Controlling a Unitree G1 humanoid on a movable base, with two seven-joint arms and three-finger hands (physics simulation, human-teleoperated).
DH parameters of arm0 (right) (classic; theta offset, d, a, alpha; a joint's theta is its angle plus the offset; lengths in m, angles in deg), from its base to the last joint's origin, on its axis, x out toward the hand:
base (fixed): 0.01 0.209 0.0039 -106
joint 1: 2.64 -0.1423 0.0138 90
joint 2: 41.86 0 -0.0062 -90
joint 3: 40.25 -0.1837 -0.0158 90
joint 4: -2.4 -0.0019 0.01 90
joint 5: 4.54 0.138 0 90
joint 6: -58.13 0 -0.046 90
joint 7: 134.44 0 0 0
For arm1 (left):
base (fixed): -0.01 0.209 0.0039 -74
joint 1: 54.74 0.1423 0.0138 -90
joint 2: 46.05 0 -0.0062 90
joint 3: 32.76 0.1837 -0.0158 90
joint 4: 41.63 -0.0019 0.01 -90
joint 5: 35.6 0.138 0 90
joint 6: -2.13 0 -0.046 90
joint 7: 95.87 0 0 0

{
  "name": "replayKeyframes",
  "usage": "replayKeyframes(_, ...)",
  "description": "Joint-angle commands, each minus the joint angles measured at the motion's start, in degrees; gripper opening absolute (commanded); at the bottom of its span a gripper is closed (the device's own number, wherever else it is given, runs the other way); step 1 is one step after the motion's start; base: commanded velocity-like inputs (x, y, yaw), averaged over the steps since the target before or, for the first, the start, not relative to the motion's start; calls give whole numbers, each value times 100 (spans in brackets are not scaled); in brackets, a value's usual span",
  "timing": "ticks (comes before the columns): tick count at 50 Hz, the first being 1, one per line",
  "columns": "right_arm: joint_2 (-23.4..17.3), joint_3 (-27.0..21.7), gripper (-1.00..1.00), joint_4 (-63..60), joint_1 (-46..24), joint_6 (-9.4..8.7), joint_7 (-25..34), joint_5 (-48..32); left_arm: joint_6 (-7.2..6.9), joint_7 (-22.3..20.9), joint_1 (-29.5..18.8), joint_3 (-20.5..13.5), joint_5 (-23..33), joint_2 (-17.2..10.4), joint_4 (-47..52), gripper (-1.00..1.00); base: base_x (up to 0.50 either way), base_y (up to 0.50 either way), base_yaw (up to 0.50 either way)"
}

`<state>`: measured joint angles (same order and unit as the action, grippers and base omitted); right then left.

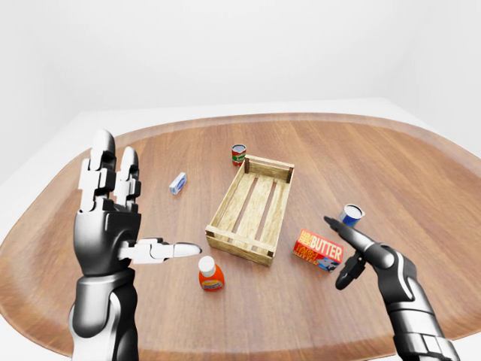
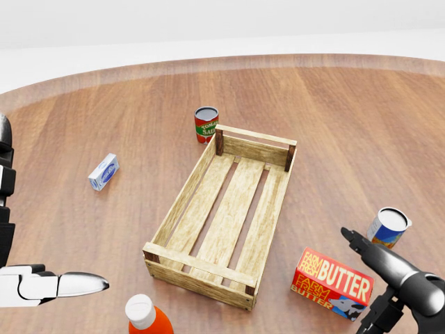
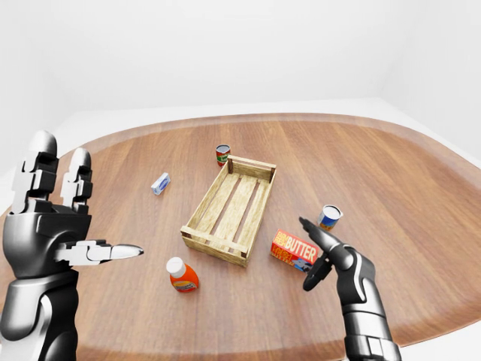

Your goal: Pick up the butter and put it in the tray.

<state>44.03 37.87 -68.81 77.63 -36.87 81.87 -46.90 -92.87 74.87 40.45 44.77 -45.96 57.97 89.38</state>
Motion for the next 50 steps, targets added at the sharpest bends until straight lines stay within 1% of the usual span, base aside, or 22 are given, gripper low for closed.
replayKeyframes(1,-112,45,100,486,-101,0,-217,204,0,0,13,11,9,6,14,100,0,0,0)
replayKeyframes(26,-390,370,100,2234,-1072,0,-571,402,0,-4,6,60,59,7,-80,100,0,0,0)
replayKeyframes(35,-412,458,100,2537,-1193,0,-658,457,0,-10,18,68,67,12,-86,100,0,0,0)
replayKeyframes(50,-389,693,100,3574,-1847,0,-926,494,0,4,-35,13,18,-13,-100,100,0,0,0)
